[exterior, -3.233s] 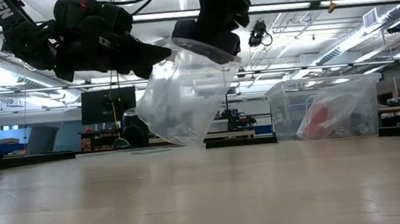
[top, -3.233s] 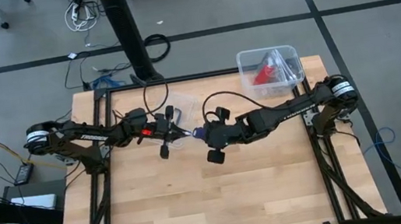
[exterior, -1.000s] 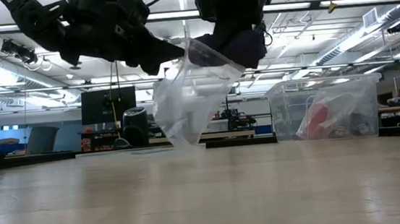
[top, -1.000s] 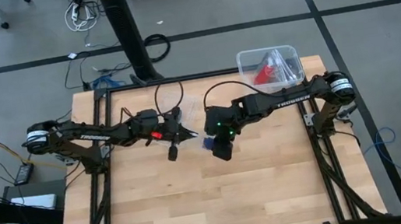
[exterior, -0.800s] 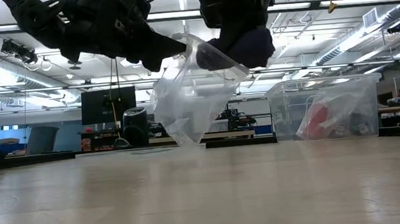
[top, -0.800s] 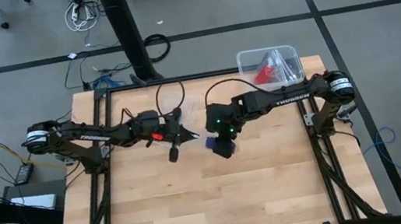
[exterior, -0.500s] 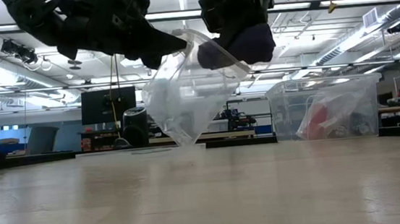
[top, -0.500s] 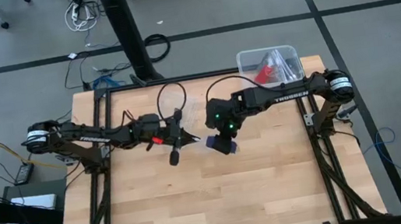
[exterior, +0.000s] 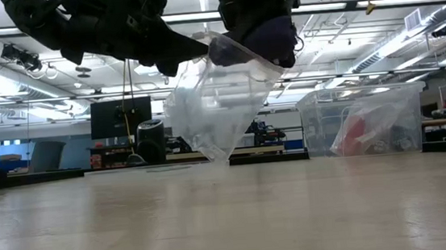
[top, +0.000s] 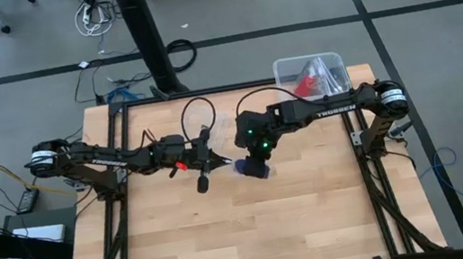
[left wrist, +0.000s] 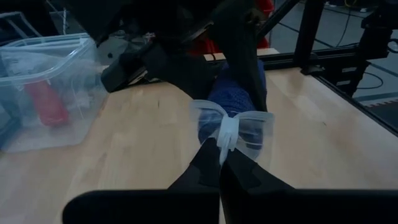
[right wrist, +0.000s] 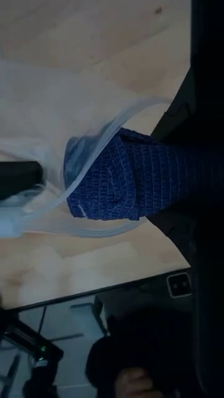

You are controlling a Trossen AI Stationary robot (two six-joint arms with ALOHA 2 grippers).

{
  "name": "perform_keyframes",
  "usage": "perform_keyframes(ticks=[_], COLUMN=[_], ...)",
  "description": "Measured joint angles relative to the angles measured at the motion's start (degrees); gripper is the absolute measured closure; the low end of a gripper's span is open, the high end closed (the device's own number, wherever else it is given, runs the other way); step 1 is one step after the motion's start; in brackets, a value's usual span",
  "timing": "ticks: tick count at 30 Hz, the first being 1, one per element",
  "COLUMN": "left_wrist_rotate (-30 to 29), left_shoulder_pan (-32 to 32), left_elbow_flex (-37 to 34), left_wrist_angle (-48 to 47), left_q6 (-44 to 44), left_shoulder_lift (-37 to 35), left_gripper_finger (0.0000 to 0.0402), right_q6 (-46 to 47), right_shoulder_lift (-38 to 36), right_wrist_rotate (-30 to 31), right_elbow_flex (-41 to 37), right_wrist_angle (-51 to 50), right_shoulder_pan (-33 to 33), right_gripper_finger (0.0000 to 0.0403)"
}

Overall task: Roll bandage
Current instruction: Put the blue rolled bandage inside the transparent zip bag

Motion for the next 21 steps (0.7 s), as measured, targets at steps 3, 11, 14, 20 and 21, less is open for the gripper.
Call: perform_keyframes(ticks=[3, 11, 14, 20, 21], left_wrist_rotate=[-0.03, -0.23, 0.47, 1.53, 1.53], left_shoulder_pan=[-0.36, -1.21, -1.3, -1.91, -1.99], left_elbow_flex=[0.0, -0.02, -0.02, -0.02, -0.02], left_wrist_angle=[0.12, -0.3, -0.58, -0.61, -0.66], left_q6=[-0.02, -0.04, -0.04, -0.22, -0.22], left_shoulder_lift=[0.0, 0.0, 0.0, 0.0, 0.0], left_gripper_finger=[0.0402, 0.0402, 0.0402, 0.0402, 0.0402], right_q6=[1.96, 3.74, 4.02, 4.1, 3.72], right_shoulder_lift=[0.0, 0.0, 0.0, 0.0, 0.0], right_wrist_rotate=[-0.1, -1.02, -4.22, -6.53, -6.67], right_elbow_flex=[0.0, 0.0, 0.0, 0.0, 0.0], right_wrist_angle=[1.15, 2.04, 2.72, 2.54, 2.51], right_shoulder_pan=[-0.6, -1.69, -1.89, -1.99, -2.14], right_gripper_finger=[0.0305, 0.0224, 0.0199, 0.0234, 0.0245])
